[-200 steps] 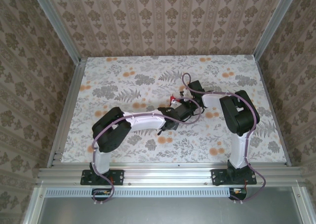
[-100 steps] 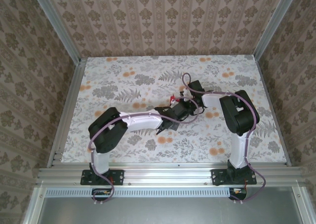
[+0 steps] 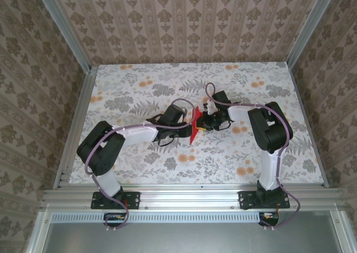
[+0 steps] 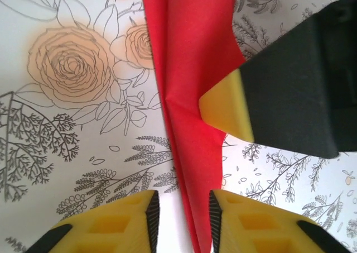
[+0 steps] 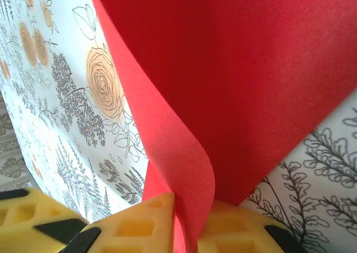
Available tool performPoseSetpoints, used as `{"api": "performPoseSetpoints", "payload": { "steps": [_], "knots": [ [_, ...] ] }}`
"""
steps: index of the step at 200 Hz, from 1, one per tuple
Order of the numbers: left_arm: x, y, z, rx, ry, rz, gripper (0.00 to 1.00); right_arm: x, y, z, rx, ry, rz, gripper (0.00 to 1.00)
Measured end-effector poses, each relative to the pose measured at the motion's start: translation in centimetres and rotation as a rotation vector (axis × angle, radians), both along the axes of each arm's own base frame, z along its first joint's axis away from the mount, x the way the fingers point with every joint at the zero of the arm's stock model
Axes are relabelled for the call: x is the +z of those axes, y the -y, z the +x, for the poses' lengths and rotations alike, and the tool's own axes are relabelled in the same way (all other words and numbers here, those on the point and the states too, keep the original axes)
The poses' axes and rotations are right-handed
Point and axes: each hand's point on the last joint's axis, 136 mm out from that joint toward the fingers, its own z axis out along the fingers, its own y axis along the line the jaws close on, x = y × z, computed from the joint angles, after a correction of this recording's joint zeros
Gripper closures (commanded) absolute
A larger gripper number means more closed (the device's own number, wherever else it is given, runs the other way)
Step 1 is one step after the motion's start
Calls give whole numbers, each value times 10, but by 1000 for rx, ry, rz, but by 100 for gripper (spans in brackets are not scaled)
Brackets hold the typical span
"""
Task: Fold a paper plane with a square sheet of paper (pick it up from the middle)
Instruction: Fold the wing for the fifth time at the center of the table.
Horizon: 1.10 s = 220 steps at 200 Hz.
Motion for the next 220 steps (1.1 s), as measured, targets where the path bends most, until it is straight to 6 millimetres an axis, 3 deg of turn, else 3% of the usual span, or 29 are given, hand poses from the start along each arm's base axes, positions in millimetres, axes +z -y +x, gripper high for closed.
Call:
{"api": "performPoseSetpoints", "payload": {
  "steps": [66,220],
  "knots": [
    [-14,23,2,-3,-116,-159,85,0,0,0,1,-3,-1,84],
    [-11,29,2,-25,-123,-159,85,0,0,0,3,-3,-3,84]
  ]
}}
